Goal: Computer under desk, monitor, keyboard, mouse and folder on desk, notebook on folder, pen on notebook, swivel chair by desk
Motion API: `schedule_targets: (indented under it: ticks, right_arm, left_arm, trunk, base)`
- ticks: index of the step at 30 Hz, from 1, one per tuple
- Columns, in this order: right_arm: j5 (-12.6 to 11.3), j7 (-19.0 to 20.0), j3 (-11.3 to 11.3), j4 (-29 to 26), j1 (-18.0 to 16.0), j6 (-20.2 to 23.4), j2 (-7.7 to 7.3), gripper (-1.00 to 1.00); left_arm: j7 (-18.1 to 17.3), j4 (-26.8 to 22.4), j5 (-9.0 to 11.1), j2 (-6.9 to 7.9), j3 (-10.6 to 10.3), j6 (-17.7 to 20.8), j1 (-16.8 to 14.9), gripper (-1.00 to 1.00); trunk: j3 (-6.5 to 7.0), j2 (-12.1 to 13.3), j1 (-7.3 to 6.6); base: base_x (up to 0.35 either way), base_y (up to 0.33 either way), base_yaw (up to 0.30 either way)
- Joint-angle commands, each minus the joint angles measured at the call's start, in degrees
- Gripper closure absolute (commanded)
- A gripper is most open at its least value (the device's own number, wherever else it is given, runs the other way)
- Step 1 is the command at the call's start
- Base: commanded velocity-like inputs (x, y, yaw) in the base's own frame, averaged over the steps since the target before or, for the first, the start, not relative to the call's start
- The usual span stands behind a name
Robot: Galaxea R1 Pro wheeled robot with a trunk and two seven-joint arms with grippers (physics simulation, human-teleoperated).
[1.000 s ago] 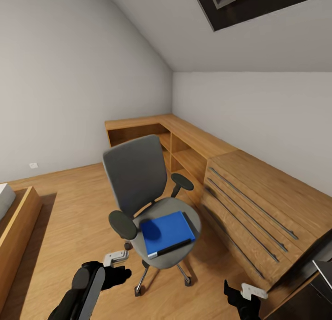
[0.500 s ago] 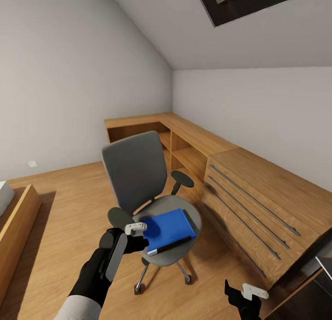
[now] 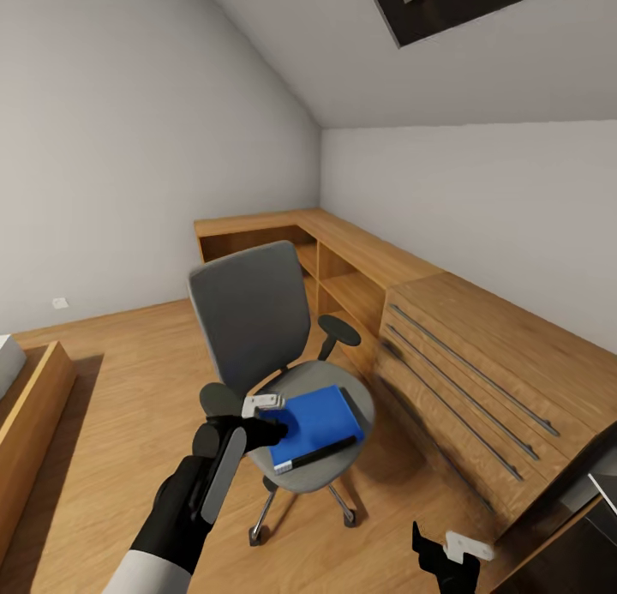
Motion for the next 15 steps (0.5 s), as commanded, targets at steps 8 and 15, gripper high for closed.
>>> schedule_targets:
  ticks: [8,15]
  right_arm:
    - [-0.29,-0.09,0.25,1.38,0.03,-0.55,-0.05,-1.0]
    - [-0.21,-0.09,0.32,2.84,0.05,-0.75,-0.11,-1.0]
  left_arm:
    - [0.41,-2.63,-0.29,0.0,-0.43,1.6,0.81,-1.0]
    - [0.35,-4.88,-0.54,0.0,-0.76,3.1,1.28,-1.0]
  trunk:
    - [-0.05,-0.03,0.0]
    - [-0.05,-0.03,0.0]
  base:
    - [0.0,0.0,0.0]
    - [0.0,0.0,0.0]
